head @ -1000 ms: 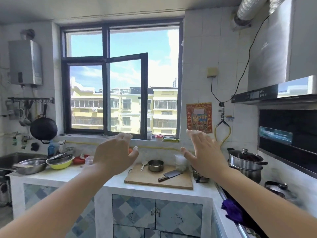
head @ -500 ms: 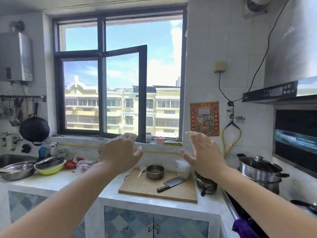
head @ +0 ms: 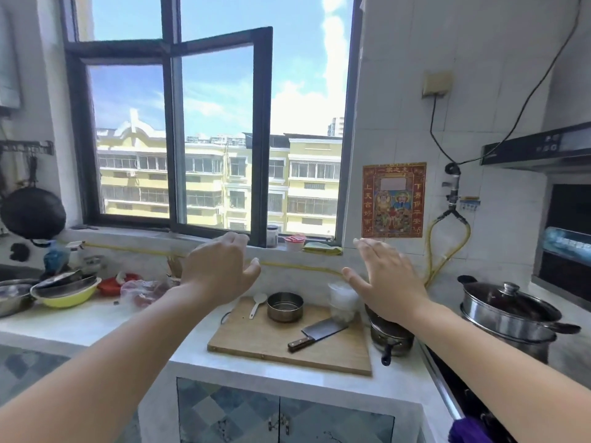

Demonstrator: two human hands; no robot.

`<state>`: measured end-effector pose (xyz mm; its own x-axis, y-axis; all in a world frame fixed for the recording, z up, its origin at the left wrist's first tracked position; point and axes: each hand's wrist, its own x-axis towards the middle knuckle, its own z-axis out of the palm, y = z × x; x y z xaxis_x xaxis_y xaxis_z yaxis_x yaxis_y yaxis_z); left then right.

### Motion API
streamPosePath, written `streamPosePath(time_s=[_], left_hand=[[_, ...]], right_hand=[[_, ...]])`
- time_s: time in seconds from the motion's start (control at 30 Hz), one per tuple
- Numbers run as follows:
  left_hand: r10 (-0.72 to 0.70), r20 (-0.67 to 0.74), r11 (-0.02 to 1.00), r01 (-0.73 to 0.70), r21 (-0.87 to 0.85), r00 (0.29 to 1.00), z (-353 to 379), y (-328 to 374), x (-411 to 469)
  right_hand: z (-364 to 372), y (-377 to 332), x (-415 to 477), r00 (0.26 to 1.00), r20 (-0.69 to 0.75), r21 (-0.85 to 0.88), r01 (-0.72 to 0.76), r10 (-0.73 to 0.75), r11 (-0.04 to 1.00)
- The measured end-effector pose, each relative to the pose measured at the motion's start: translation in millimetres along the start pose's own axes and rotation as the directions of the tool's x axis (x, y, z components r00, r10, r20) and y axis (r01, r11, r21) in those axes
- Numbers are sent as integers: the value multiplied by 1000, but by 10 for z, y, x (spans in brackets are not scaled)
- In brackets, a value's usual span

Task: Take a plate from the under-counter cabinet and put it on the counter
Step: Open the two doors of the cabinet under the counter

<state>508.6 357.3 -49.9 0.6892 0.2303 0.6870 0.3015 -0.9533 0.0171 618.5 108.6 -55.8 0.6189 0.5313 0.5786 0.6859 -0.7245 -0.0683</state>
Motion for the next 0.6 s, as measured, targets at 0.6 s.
streamPosePath(time_s=[0.6], left_hand=[[113, 80, 991, -106, -80, 990, 2006, -1226, 1595]], right_hand=[[1787, -158, 1780, 985, 54, -10, -164, 164, 986]])
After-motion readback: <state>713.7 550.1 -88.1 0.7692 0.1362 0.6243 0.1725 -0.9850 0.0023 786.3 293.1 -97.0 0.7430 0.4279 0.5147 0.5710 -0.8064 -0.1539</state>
